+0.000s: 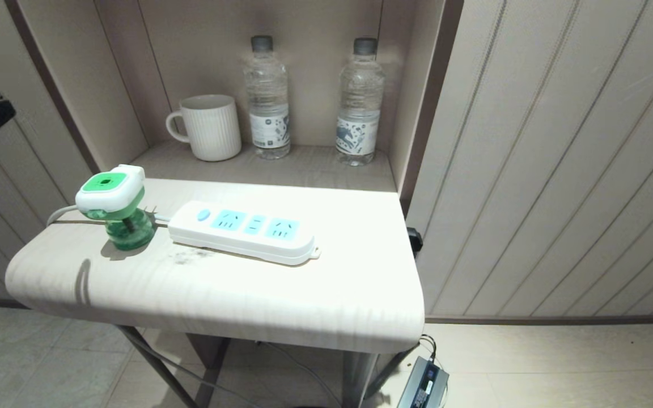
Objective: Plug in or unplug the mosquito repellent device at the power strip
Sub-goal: Pick up the mosquito repellent liquid
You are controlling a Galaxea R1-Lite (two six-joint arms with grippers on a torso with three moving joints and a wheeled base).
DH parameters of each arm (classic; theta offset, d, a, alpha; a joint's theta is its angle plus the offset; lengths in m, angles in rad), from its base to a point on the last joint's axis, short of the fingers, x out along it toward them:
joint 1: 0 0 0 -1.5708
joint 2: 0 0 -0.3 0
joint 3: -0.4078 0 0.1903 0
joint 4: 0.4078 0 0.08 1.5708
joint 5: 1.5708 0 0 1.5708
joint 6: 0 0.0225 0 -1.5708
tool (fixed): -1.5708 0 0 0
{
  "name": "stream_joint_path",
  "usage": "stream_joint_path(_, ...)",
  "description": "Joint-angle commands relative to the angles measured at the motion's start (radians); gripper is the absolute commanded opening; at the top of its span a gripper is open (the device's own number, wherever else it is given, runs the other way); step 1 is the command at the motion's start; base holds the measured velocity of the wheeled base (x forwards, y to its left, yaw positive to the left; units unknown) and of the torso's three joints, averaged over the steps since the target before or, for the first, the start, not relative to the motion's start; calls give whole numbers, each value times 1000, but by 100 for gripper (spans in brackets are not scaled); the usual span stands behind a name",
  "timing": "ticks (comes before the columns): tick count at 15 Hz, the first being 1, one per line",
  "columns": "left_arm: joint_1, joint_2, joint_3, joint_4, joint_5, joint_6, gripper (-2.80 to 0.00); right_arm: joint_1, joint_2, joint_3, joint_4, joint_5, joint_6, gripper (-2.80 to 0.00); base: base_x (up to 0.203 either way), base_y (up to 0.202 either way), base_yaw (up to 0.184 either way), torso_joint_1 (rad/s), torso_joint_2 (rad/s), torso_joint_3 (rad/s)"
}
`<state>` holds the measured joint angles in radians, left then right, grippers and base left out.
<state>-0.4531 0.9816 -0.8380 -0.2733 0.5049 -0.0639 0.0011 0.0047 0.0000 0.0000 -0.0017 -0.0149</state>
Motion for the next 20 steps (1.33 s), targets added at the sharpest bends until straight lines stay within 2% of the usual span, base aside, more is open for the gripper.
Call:
stream_joint_path(1, -23, 97, 16, -55, 25, 3, 0, 0, 0, 0, 0, 0, 0, -280, 0, 0, 0, 0, 0, 0)
stream_joint_path(2, -39, 121, 24, -100, 35, 5, 0, 0, 0, 0, 0, 0, 0, -280, 0, 0, 0, 0, 0, 0)
stream_joint_path(5, -133, 164, 47, -132, 83, 15, 0, 0, 0, 0, 0, 0, 0, -280, 0, 0, 0, 0, 0, 0)
stream_joint_path(10, -136, 186, 59, -143, 86, 16, 0, 0, 0, 0, 0, 0, 0, -280, 0, 0, 0, 0, 0, 0)
stream_joint_path(15, -139, 259, 63, -248, 90, 13, 0, 0, 0, 0, 0, 0, 0, -280, 0, 0, 0, 0, 0, 0)
stream_joint_path(20, -139, 263, 116, -273, 89, -1, 0, 0, 0, 0, 0, 0, 0, -280, 0, 0, 0, 0, 0, 0)
